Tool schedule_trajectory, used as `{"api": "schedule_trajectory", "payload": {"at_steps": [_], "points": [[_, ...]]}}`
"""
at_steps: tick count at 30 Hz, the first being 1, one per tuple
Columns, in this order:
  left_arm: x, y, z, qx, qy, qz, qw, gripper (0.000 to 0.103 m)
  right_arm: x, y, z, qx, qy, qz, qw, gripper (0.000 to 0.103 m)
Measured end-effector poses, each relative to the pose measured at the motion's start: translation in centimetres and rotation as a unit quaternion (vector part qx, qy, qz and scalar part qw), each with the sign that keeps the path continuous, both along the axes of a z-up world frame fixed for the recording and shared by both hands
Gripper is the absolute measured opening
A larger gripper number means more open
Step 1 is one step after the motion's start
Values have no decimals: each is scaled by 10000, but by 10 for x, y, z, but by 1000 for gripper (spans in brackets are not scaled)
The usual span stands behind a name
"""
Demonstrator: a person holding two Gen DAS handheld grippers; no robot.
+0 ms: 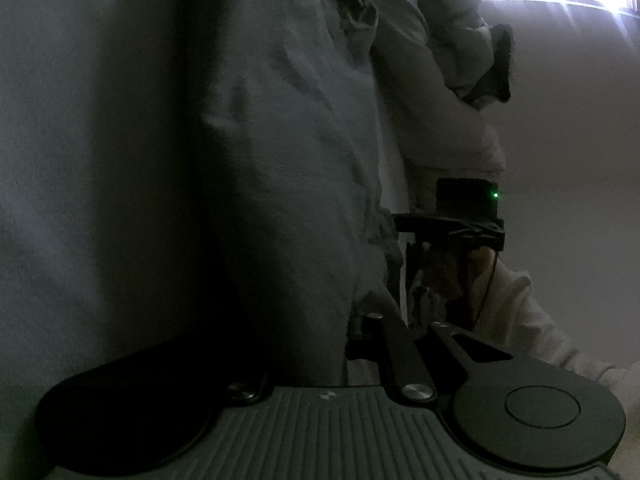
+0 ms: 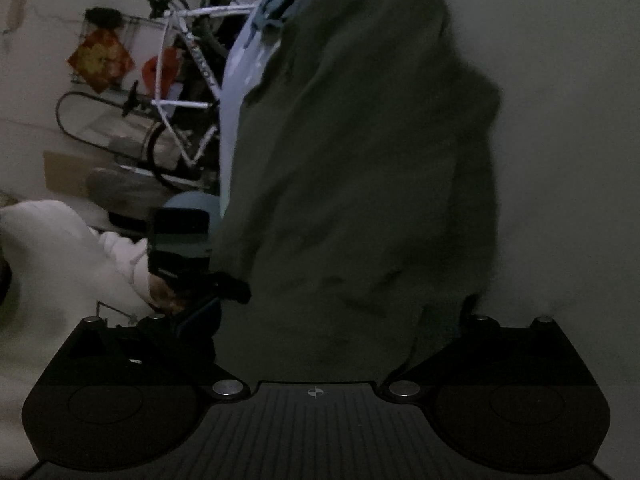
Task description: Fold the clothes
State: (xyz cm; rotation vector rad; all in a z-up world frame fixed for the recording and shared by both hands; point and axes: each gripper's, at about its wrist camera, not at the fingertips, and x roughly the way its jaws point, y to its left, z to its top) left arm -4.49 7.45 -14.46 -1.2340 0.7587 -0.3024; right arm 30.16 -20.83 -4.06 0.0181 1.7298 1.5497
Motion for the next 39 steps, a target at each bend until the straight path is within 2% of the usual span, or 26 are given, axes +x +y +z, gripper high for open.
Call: {"api": "schedule_trajectory", "payload": {"at_steps": [5,8,9,10,11,13,16,20,22,25,30,33,37,39], "points": [[0,1,2,6,-8,-8,10000,12,-4,4,2,-78,-158,-16,9998,103],[2,2,4,52,-34,-36,10000,12,-12,7,9,-61,-469,86,9988,97],[2,2,5,79,-51,-58,9999,12,-15,9,9,-55,-465,145,9988,84],[2,2,6,126,-65,-81,9999,11,-20,11,5,-92,-440,255,9987,32],[2,1,7,148,-74,-92,9998,11,-27,13,1,-181,-591,362,9974,15],[1,2,9,212,-102,-118,9997,11,-36,14,-11,-126,-489,372,9980,14],[0,6,18,414,-195,-258,9986,11,-34,3,-11,104,-437,96,9989,12],[-1,11,36,679,-330,-435,9962,11,-34,-22,7,580,-394,-490,9963,11],[-4,15,45,694,-433,-514,9953,11,-37,-35,20,848,-347,-781,9927,10],[-10,21,68,941,-639,-672,9912,11,-49,-50,44,1230,-400,-1039,9861,10],[-29,31,115,1246,-947,-928,9833,11,-86,-74,91,1946,-486,-1497,9682,10],[-41,30,153,1491,-1217,-1214,9738,11,-118,-87,119,2356,-595,-1824,9527,10],[-61,30,200,1588,-1576,-1667,9603,11,-165,-101,153,2750,-761,-2295,9305,10],[-67,29,216,1606,-1597,-1884,9556,11,-192,-110,167,2906,-807,-2545,9188,10]]}}
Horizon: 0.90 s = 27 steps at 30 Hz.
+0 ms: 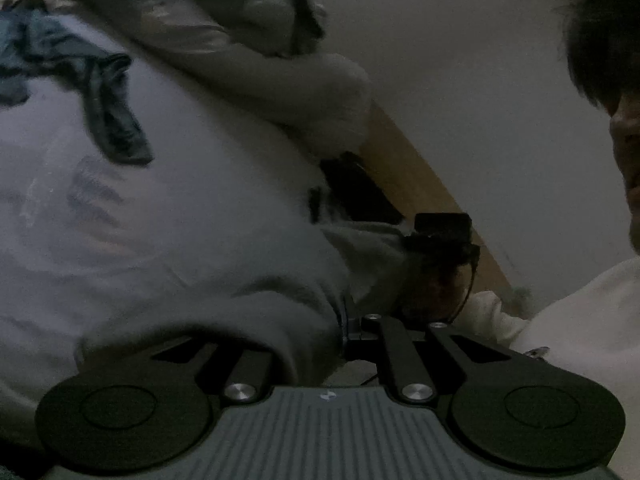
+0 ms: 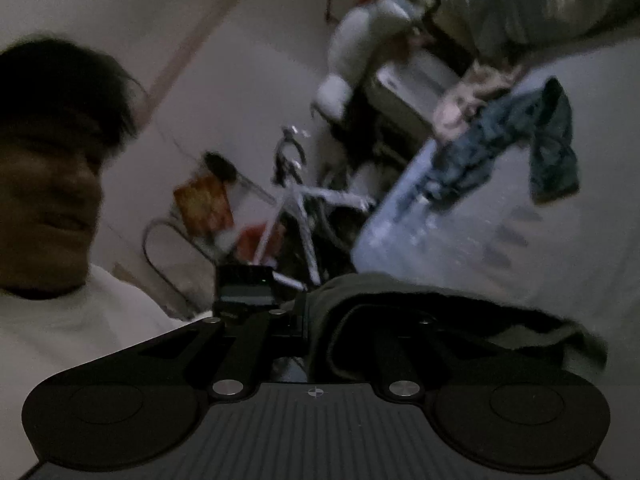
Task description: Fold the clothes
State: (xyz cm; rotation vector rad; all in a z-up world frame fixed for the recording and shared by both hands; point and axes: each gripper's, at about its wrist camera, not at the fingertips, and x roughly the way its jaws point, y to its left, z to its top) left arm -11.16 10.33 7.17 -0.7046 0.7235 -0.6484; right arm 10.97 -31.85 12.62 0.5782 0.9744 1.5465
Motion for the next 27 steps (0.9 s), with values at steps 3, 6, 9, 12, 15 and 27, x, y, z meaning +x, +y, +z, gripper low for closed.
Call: {"api": "schedule_trajectory", "payload": {"at_steps": [3,6,9,12,15,27], "points": [[-6,-3,20,-101,146,-421,9990,11,-36,-18,16,205,-31,-397,9990,10],[-13,0,26,-439,355,-817,9951,11,-70,-35,29,388,-93,-789,9961,10],[-2,4,17,-953,610,-876,9897,11,-92,-52,33,592,-144,-1198,9909,10],[28,2,-4,-1142,1076,-869,9838,12,-96,-64,24,699,-68,-1679,9833,10],[68,-5,-33,-1101,1263,-855,9822,12,-83,-71,3,695,18,-2129,9746,10],[245,-5,-133,-1357,1931,-45,9718,21,66,-79,-120,176,812,-3644,9276,12]]}}
